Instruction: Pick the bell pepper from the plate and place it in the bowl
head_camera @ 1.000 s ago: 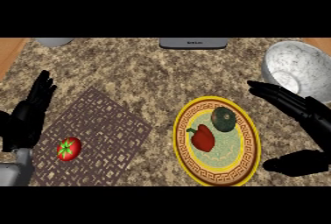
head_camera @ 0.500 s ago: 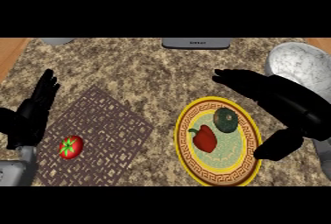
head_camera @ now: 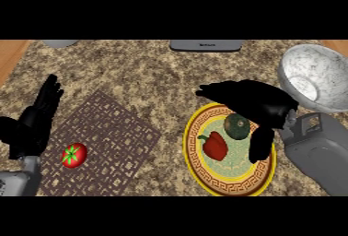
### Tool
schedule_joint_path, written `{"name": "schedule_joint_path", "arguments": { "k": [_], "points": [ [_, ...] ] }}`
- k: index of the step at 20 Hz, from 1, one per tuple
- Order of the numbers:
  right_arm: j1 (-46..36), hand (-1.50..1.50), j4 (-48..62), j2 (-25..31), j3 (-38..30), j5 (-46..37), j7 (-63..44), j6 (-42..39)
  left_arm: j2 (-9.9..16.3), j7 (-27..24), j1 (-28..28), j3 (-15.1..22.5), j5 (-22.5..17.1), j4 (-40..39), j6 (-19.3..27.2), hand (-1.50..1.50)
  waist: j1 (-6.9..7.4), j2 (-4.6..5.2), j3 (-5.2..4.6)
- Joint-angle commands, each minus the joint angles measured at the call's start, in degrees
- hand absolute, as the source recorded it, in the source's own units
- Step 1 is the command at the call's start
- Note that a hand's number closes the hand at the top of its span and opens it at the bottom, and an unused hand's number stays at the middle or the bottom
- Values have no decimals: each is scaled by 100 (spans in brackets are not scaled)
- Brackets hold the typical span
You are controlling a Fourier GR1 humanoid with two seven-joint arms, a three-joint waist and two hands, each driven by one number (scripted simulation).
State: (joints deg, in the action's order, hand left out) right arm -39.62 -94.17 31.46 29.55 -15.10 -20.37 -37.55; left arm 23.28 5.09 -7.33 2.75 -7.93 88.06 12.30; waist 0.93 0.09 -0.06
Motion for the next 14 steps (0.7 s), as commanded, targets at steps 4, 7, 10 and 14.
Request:
{"name": "schedule_joint_path", "arguments": {
  "k": [4, 7, 10, 14],
  "points": [
    [-141, -150, 612, -439, 609, -513, -323, -783, -75, -85, 152, -103, 33, 30, -105, 0, -25, -7, 3],
    [54, -150, 584, -660, 539, -776, -395, -880, 72, 315, 58, -302, -20, 179, -238, 0, -52, -16, 6],
    [-110, -150, 1054, -738, 697, -1566, 221, -585, 44, 415, -223, -393, 19, 38, -301, 0, -43, -3, 7],
    [335, -150, 519, -580, 774, -2199, 689, 215, -147, 278, -309, -355, 171, -152, -219, 0, -91, -7, 8]
  ]
}}
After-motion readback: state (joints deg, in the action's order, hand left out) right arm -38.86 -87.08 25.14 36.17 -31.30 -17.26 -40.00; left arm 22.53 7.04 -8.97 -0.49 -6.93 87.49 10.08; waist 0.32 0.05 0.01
